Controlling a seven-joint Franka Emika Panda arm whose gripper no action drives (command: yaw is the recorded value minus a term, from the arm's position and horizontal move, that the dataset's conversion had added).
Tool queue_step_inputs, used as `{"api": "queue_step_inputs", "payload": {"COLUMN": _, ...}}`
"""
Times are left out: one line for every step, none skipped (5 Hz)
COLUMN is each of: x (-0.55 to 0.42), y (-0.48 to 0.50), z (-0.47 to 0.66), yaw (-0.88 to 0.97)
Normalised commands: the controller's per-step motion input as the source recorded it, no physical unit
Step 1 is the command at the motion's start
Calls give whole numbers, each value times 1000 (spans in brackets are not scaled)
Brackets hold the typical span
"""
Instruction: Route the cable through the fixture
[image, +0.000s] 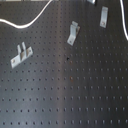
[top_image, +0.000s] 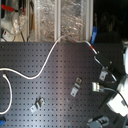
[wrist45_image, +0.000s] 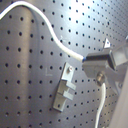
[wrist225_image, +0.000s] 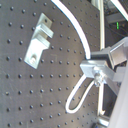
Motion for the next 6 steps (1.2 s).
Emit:
{"api": "queue_step_inputs", "payload": {"x": -1, "y": -2, "z": 49, "yaw": 0}}
{"api": "queue_step_inputs", "payload": {"x": -8, "y": -10, "z": 437, "yaw": -17}}
{"api": "queue_step_inputs", "payload": {"x": -224, "y": -70, "z": 229, "yaw": -14}}
{"api": "queue_step_inputs", "payload": {"x": -441, "y": -194, "z": 265, "yaw": 0}}
{"api": "queue_step_inputs", "payload": {"x": -474, "y": -161, "z": 115, "yaw": 0}}
{"api": "queue_step_inputs", "payload": {"x": -410, "y": -103, "z": 86, "yaw": 0}}
